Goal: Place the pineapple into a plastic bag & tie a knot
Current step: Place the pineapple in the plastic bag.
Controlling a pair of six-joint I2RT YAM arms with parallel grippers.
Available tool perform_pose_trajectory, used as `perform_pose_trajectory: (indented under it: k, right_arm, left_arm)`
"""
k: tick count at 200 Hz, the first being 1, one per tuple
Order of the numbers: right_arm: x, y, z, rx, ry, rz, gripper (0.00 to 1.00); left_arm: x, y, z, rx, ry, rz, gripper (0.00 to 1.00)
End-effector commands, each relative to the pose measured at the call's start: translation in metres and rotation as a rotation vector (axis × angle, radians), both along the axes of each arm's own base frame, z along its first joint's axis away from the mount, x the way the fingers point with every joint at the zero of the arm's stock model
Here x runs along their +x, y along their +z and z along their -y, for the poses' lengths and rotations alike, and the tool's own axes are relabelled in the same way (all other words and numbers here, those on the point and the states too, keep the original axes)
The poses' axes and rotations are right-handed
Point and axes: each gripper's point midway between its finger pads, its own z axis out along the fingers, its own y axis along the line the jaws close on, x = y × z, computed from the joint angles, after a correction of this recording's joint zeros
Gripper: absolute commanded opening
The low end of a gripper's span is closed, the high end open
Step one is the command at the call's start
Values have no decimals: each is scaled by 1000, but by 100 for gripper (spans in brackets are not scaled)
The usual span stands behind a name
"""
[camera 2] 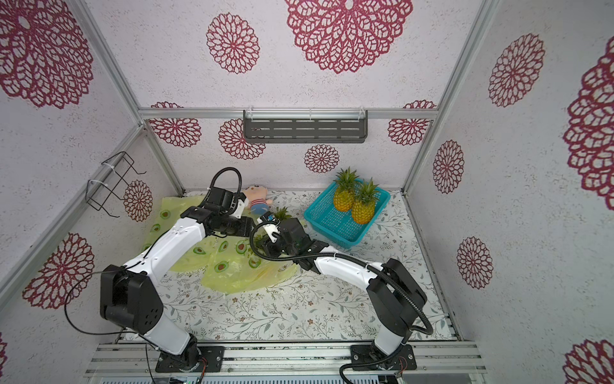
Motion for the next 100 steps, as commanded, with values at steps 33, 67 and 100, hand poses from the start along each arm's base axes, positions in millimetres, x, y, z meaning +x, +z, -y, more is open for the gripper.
perform_pose_trajectory:
  k: [33, 67, 100]
  right_arm:
    - [10, 84, 31, 206, -98, 37, 71]
    - [20, 104, 86, 312, -198, 30, 80]
    - [49, 83, 153, 320, -374, -45, 82]
  left_arm:
    - [-9, 66, -31, -27, 145, 211, 76]
    - [-36, 98, -5, -31, 30, 301, 90]
    - [-71, 103, 57, 55, -220, 319, 97]
